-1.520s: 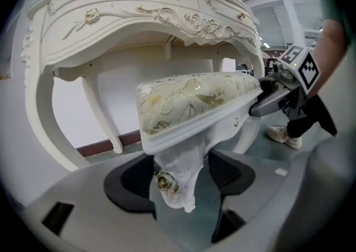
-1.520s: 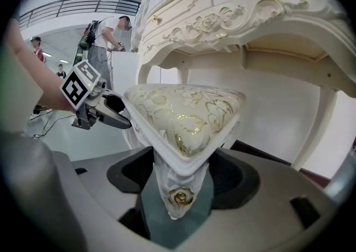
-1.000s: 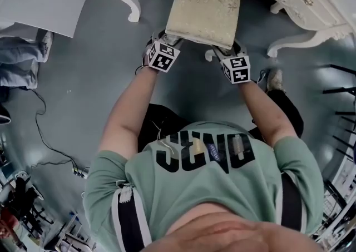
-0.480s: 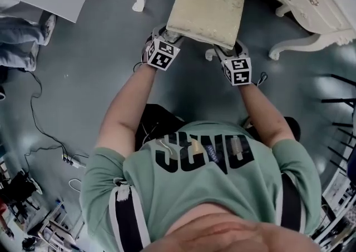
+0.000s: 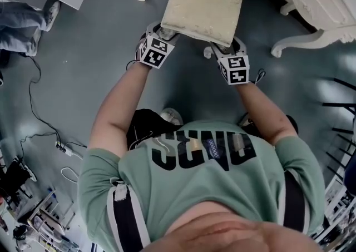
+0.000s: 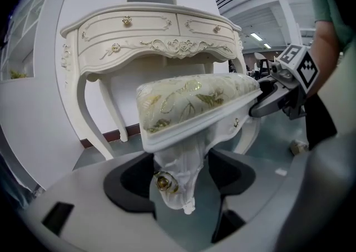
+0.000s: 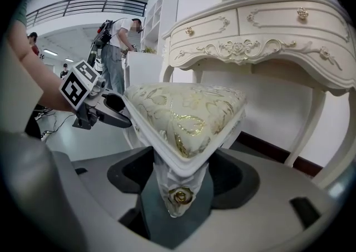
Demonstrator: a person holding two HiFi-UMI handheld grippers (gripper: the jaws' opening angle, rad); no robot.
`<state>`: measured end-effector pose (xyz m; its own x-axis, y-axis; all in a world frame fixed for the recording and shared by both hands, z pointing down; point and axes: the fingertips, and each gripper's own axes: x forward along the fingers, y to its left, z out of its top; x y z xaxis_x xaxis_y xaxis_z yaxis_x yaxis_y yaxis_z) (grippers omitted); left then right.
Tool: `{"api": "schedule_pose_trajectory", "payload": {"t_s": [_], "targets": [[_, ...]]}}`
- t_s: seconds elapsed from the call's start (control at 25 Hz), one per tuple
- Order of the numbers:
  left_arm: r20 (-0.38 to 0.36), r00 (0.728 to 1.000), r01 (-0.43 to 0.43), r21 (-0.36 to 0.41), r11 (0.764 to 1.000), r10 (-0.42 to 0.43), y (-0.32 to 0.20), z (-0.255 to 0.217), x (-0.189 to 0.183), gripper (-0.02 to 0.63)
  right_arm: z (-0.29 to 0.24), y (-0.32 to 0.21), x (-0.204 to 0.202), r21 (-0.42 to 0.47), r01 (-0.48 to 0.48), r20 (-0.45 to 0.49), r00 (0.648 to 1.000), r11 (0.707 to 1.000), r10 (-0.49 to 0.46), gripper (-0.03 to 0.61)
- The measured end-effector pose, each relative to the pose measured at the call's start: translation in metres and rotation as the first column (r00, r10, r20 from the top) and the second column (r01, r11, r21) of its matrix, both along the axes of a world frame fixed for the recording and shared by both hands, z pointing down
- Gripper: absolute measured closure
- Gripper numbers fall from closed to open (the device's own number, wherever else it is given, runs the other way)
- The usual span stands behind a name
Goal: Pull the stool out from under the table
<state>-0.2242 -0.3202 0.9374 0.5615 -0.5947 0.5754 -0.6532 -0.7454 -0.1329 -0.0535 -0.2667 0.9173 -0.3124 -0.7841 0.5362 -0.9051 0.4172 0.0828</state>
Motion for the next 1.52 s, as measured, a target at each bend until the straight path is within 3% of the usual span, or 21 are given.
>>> {"api": "schedule_pose_trajectory", "payload": {"t_s": [0.24, 0.64, 1.52], "targets": [[0.018, 0.999, -0.028, -0.013, 1.000, 0.028, 0.032, 0.001, -0.017, 0.302, 0.001, 0.035, -0.017, -0.019, 0.027, 0.012, 1.000, 0.999, -0.027, 0.278], [0.013, 0.999, 0.033, -0.012, 0.999, -0.033, 0.075, 0.001, -0.037, 0.301, 0.001, 0.069, -0.036, -0.001, 0.077, 0.008, 0.997, 0.997, -0.077, 0.278], [-0.009, 1.000, 0.016, 0.012, 1.000, -0.016, 0.083, 0.000, -0.048, 0.295, -0.005, 0.082, -0.046, -0.004, 0.120, 0.049, 0.992, 0.993, -0.120, 0.282]]}}
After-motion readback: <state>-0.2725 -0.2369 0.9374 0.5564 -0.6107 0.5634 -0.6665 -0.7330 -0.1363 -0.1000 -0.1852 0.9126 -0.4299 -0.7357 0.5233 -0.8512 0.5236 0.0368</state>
